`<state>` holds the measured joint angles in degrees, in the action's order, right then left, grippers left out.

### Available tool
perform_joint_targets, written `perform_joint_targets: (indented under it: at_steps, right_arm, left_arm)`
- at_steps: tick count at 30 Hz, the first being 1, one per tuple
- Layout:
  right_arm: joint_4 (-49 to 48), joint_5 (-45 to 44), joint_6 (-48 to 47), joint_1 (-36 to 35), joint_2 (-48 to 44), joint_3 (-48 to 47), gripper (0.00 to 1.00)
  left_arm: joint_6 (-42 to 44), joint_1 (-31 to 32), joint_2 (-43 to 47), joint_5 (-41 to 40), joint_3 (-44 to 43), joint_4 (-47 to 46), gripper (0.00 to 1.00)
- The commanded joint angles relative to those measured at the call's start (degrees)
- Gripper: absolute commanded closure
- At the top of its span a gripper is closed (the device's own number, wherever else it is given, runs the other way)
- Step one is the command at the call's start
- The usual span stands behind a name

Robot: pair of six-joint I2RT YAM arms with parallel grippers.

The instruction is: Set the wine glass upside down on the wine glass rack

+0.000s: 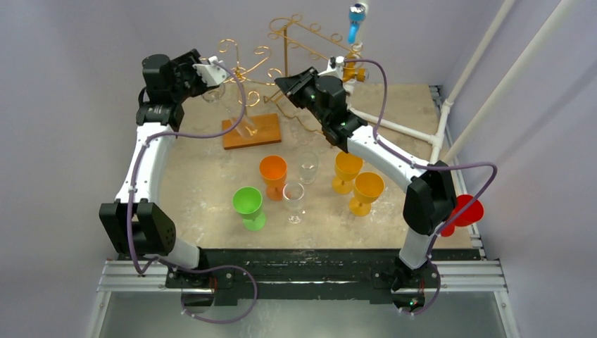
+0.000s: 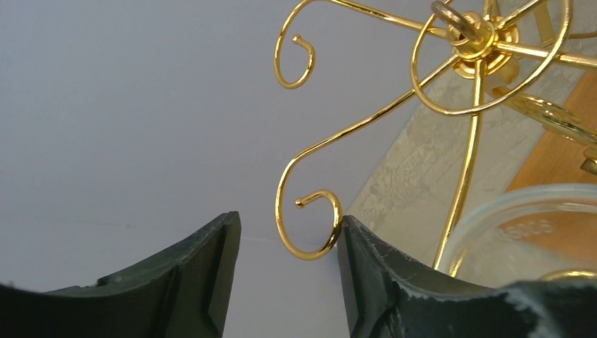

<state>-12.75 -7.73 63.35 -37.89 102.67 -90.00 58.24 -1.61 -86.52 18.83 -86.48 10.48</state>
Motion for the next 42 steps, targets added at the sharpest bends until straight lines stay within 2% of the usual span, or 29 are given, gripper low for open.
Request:
perform_joint_targets:
  at_steps: [1, 6, 10, 18, 21, 24, 27, 29, 31, 42]
  right_arm:
    - [5.3, 6.1, -0.9, -3.0, 0.0, -1.4, 0.77]
    - [6.2, 6.3, -1.5, -3.0, 1.0, -3.4, 0.74]
    - [7.4, 6.4, -1.5, -2.9, 2.1, -4.9, 0.74]
    - [7.8, 6.2, -1.2, -2.1, 2.0, -4.2, 0.73]
    - [7.5, 6.1, -1.0, -1.6, 1.3, -2.6, 0.73]
    - [6.6, 6.6, -0.1, -0.6, 0.7, -1.2, 0.73]
    - [7.0, 6.7, -0.4, -0.3, 1.0, -2.2, 0.73]
    - [7.5, 6.8, -0.6, -0.3, 1.5, -3.3, 0.73]
    - [8.1, 6.9, -0.8, -0.2, 2.0, -4.4, 0.73]
    - [9.4, 6.5, -1.9, 0.0, 2.4, -6.3, 0.69]
  left_arm:
    - [-1.1, -1.7, 3.4, -2.6, -0.6, -2.5, 0.39]
    - [-4.5, -2.4, 4.2, -6.9, -2.5, -2.8, 0.25]
    - [-7.9, -2.7, 3.2, -10.9, -5.2, -3.4, 0.24]
    - [-14.5, -2.7, 1.6, -18.0, -7.7, -14.1, 0.2]
    - [-16.7, -2.8, 1.0, -19.4, -9.6, -14.3, 0.2]
    - [-19.1, -2.8, 0.7, -20.2, -11.8, -11.1, 0.19]
    - [-23.1, -3.3, 0.4, -19.1, -13.3, -5.0, 0.13]
    - [-25.4, -3.5, 0.4, -19.1, -13.8, -1.9, 0.05]
    - [-26.5, -3.5, 0.5, -19.6, -14.2, 1.4, 0.0]
    - [-30.4, -4.3, 5.0, -24.5, -12.0, 11.8, 0.0]
